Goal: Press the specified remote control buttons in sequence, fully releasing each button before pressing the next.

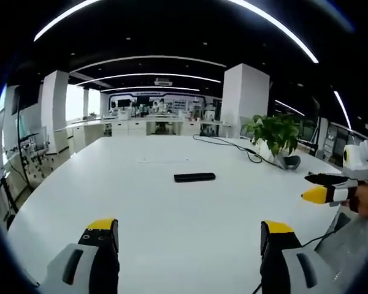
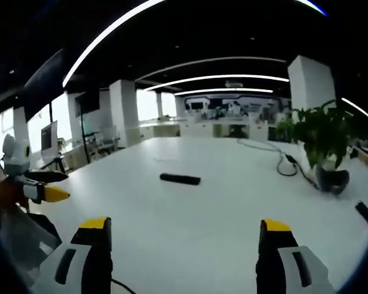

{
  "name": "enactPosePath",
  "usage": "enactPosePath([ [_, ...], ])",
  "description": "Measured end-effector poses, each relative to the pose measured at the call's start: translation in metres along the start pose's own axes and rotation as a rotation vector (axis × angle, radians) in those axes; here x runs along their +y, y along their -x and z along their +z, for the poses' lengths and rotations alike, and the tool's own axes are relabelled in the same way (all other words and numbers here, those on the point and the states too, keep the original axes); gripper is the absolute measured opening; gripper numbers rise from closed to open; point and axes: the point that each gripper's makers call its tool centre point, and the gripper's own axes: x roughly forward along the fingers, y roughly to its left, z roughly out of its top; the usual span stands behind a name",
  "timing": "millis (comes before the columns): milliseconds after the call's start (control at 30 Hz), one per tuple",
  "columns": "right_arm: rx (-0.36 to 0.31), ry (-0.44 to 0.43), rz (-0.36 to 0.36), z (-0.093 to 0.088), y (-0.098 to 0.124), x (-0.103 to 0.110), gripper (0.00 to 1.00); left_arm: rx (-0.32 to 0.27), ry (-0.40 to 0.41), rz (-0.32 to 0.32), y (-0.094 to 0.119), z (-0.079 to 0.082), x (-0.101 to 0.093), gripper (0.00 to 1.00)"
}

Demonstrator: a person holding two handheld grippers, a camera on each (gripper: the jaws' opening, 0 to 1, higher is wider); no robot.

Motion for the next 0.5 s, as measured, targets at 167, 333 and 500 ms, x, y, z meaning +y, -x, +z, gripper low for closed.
enactPosePath([
  [167,-0.001,-0.006,-0.003,0.001,0.000,-0.002,0.99,-0.011,-0.052,0.006,-0.002,0.007,0.001,1.00],
  [333,-0.001,0.001,-0.004,0.006,0.000,-0.004,0.99,-0.010,-0.066,0.002,-0.008,0.009,0.002,1.00],
  [500,0.007,0.005,-0.008,0.007,-0.002,-0.006,0.99,-0.001,-0.062,-0.009,-0.011,0.008,0.001,1.00],
])
